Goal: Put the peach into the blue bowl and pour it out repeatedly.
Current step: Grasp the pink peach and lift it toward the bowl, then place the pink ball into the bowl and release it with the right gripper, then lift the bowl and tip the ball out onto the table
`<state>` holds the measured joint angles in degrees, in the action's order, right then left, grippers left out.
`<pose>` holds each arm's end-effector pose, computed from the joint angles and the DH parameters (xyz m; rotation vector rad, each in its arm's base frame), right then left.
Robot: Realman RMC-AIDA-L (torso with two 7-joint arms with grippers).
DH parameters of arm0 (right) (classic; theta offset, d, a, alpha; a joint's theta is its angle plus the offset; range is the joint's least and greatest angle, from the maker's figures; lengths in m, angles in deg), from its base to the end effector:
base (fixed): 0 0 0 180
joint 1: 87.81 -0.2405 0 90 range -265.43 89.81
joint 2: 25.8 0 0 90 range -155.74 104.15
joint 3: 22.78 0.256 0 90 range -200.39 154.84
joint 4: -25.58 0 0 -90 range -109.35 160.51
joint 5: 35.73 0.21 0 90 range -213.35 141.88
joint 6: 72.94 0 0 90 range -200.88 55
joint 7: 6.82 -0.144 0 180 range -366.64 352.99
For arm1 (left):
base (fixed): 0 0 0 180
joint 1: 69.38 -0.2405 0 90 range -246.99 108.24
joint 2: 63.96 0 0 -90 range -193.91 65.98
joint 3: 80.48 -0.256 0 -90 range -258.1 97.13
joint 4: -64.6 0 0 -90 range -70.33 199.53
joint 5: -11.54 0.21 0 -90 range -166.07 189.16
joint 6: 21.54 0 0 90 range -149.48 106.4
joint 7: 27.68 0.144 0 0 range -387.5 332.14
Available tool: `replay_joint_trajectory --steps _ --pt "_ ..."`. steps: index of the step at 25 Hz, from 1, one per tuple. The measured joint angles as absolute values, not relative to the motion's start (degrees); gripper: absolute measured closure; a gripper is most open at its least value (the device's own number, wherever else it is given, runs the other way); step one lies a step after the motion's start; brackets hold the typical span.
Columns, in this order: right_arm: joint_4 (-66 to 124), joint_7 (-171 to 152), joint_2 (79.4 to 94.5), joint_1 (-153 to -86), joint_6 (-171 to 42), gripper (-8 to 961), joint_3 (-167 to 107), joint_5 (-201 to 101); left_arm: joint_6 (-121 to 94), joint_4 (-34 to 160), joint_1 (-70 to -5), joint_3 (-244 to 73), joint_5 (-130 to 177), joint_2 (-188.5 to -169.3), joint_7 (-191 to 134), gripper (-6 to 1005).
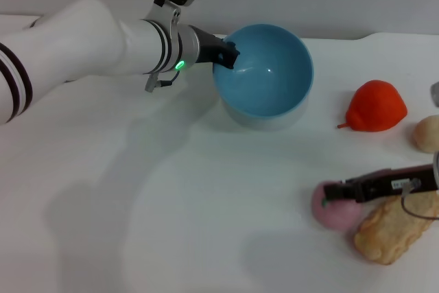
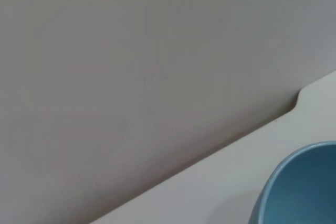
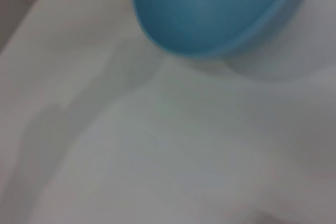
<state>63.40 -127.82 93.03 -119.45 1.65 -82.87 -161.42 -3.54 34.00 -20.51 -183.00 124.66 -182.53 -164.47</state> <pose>0.2826 0.3300 -0.0485 -2.6141 1.4452 0.1247 -0.1898 0.4437 -0.0948 -2.2717 -0.7771 -0.0808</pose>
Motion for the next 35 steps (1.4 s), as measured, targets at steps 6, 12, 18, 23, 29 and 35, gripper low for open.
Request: replay_joint_trajectory --steps 6,12,18,23,29,35 --pt "71.7 -124.5 93.03 -118.5 9.5 883 -82.0 -155.5 -3.0 33.7 -21.3 -183.5 124.6 -182.52 -164.5 1001" --pt "78.7 -124.1 92.72 -120.9 10.8 907 -77.6 -153.6 -1.9 33.3 -21.6 -188.0 123.9 -182.98 -165.8 1000" --pt "80.1 -124.1 92.75 -123.5 6.5 908 -75.3 -153.1 -2.1 32.0 -21.7 -191.9 123.4 -182.97 -168.7 1000" --pt "75.0 -123.2 92.8 -126.1 1.8 908 -76.8 -153.2 0.2 30.7 -21.9 -192.4 123.4 -182.95 -169.7 1000" --pt "69.9 -121.4 92.86 -128.0 -3.5 907 -79.4 -153.1 2.0 29.8 -22.0 -192.6 123.3 -182.89 -169.7 1001" --pt "67.9 -120.6 92.86 -128.5 -5.4 732 -79.5 -153.1 1.9 29.7 -22.0 -192.6 123.3 -182.89 -169.7 1001"
